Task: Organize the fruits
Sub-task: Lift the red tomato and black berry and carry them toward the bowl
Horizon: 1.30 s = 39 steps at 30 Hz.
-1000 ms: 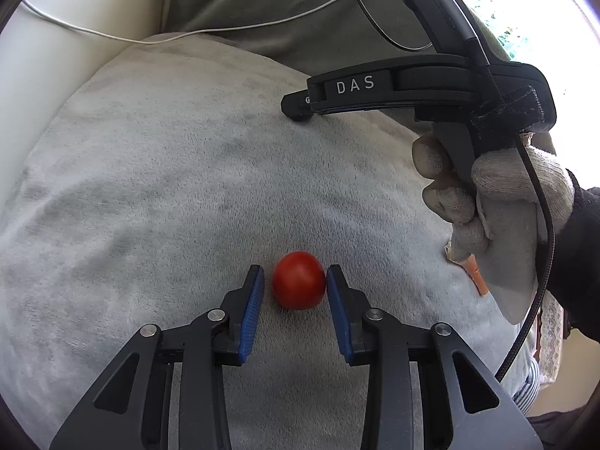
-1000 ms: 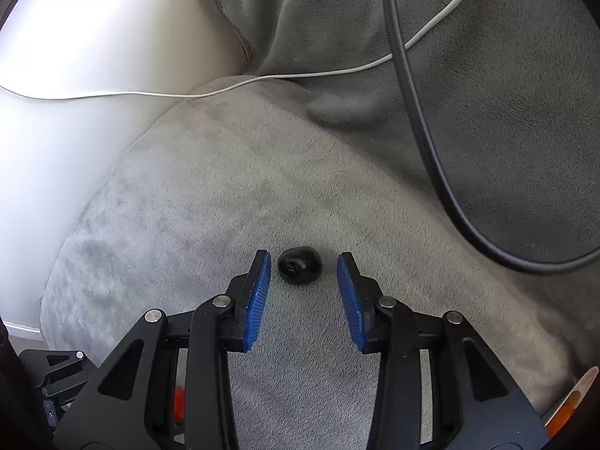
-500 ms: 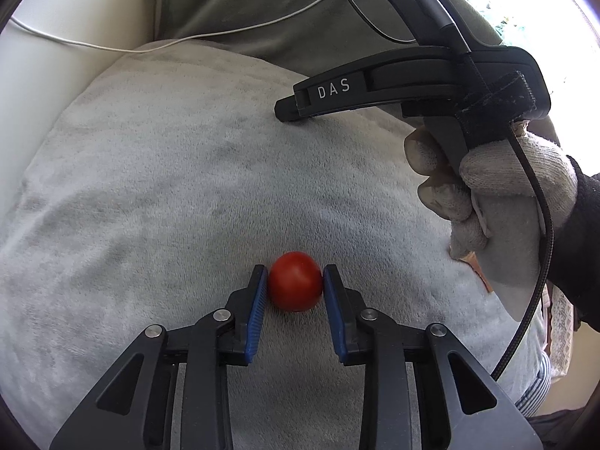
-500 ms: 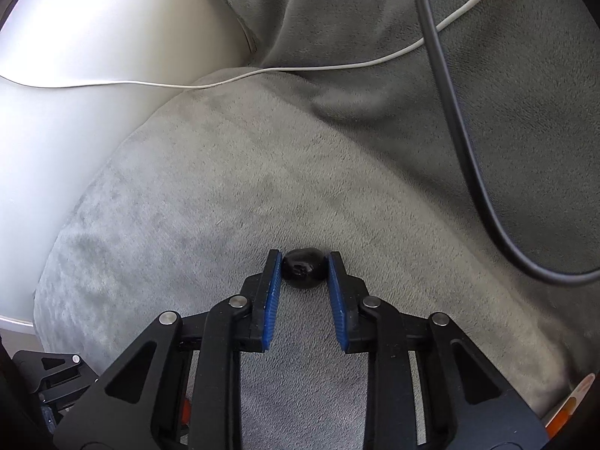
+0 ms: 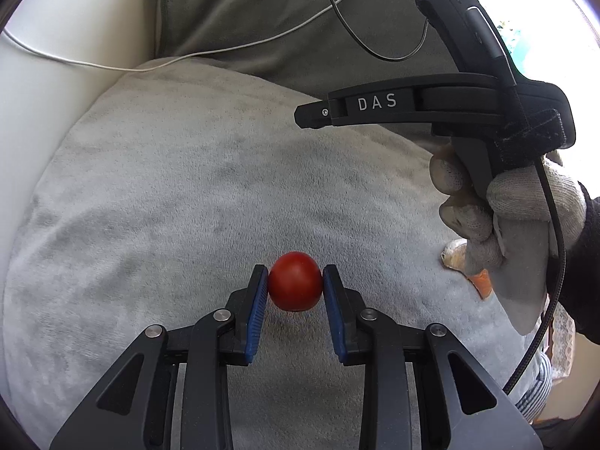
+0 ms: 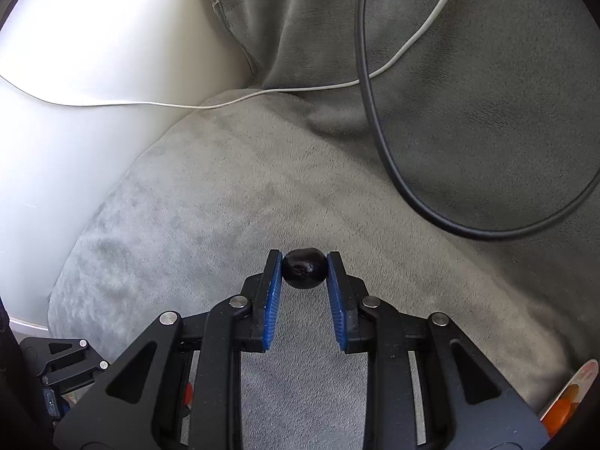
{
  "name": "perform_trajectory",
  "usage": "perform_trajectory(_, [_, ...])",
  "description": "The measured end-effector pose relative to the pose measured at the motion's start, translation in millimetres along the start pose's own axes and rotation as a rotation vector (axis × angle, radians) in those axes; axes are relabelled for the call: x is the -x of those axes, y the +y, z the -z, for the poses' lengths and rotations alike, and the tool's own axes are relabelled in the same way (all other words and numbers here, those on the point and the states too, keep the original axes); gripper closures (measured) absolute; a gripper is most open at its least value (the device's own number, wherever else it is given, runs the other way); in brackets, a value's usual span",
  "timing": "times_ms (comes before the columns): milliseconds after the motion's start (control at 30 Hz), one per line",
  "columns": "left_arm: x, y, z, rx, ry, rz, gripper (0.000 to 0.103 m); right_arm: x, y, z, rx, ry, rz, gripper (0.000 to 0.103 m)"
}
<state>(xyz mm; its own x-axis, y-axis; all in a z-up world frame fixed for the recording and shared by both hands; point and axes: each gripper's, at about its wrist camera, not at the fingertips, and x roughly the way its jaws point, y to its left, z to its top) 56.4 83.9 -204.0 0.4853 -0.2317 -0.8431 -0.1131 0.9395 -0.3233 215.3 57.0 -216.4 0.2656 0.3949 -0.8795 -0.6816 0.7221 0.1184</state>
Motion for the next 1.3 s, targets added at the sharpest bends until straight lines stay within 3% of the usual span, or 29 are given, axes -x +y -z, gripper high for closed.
perform_trajectory(333, [12.1,-13.2,-12.4,-0.04,-0.027,0.009,0.075,47.8,-19.9,14.2,-0.047,-0.06,-0.008,0.078])
perform_trajectory(633, [24.4,-50.7,-24.1,-0.13,-0.043,0.04,0.075,103.7,-55.0,37.7,-0.138,-0.128,0.003,0.078])
perform_trajectory(1300, [-3.2,-171.6,-41.9,-0.354,-0.016,0.185,0.075,199.6,-156.0,154.7,-0.416,-0.213,0.147,0.078])
